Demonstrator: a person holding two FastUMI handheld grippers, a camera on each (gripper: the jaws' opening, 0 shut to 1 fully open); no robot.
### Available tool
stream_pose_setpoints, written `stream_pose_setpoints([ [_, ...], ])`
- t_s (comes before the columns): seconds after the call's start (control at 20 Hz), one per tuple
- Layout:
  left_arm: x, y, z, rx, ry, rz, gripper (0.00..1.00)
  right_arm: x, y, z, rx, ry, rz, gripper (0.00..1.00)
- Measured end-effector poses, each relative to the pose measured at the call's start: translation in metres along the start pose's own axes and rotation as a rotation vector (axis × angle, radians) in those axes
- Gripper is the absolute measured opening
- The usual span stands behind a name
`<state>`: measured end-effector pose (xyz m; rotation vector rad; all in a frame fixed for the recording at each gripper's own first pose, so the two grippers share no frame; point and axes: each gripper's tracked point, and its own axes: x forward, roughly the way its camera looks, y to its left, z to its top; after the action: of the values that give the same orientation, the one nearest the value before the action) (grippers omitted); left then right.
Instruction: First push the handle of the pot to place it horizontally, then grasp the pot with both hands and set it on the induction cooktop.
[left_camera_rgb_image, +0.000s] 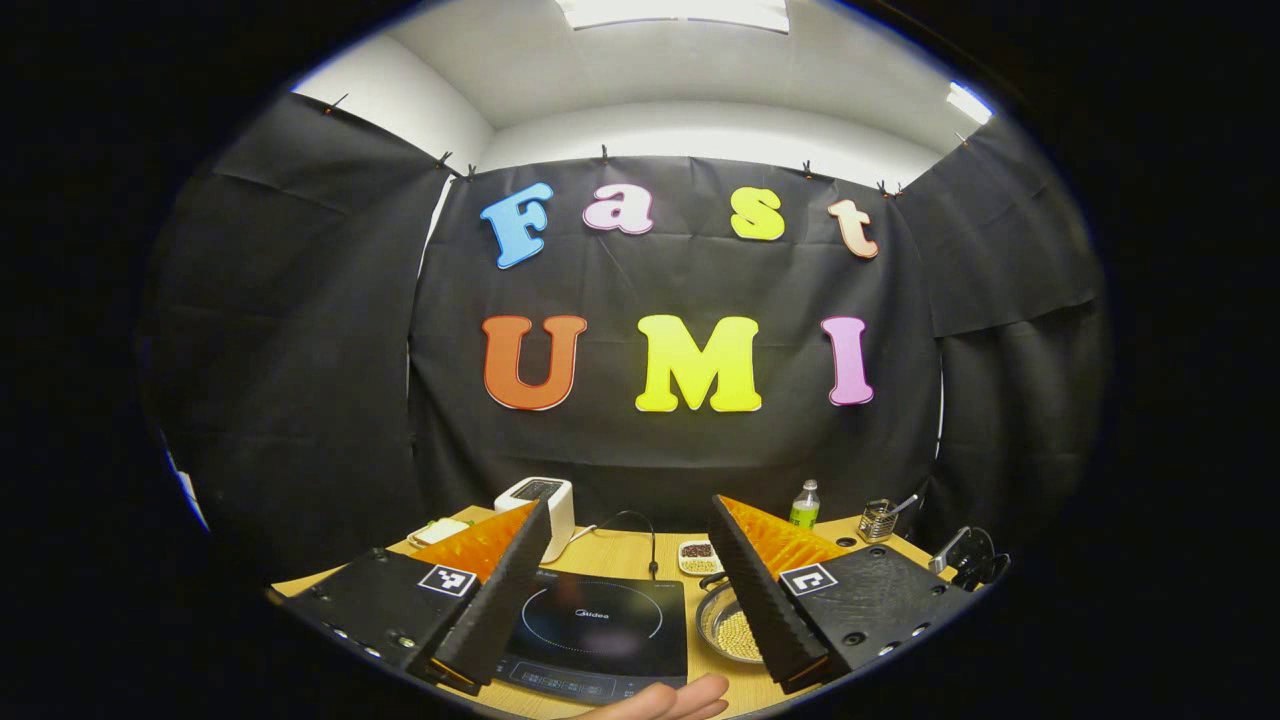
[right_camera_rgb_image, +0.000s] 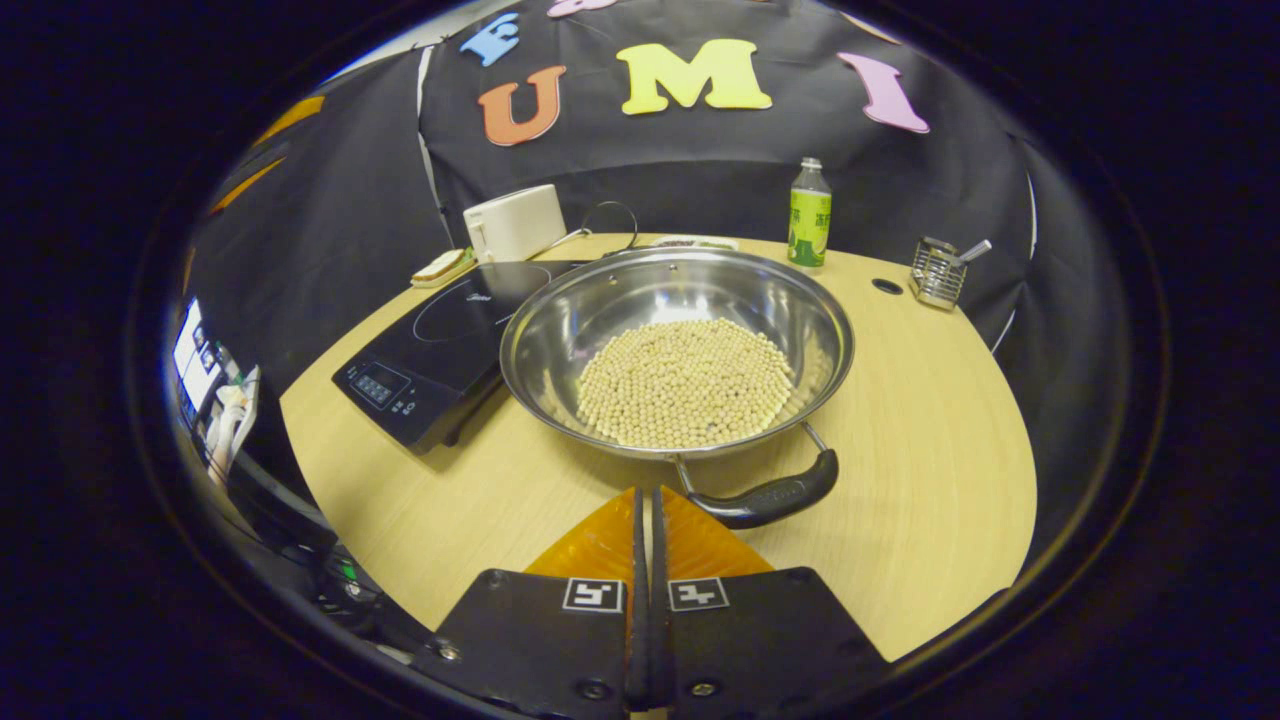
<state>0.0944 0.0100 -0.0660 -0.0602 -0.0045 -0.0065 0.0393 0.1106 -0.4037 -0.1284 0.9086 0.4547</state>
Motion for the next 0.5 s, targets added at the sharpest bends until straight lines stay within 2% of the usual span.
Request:
stream_pose_setpoints([
  [0.05, 0.001, -0.001, -0.002, 0.001, 0.004, -0.005, 0.94, 0.001, -0.002, 0.001, 0.000, -0.001, -0.006, 0.00],
  [0.1, 0.001, -0.002, -0.003, 0.005, 0.010, -0.006, 0.94, 0.003, -0.005, 0.001, -0.001, 0.001, -0.017, 0.04],
  [0.25, 0.004, 0.003, -0.008, 0.046, 0.017, 0.023, 0.94, 0.004, -0.020, 0.003, -0.019, 0.004, -0.073, 0.04],
  [0.3, 0.004, 0.003, -0.010, 0.051, 0.021, 0.025, 0.94, 0.002, -0.024, 0.002, -0.027, 0.004, -0.086, 0.00],
  [0.5, 0.005, 0.001, -0.014, 0.030, 0.035, 0.014, 0.94, 0.001, -0.041, 0.005, -0.050, 0.013, -0.138, 0.00],
])
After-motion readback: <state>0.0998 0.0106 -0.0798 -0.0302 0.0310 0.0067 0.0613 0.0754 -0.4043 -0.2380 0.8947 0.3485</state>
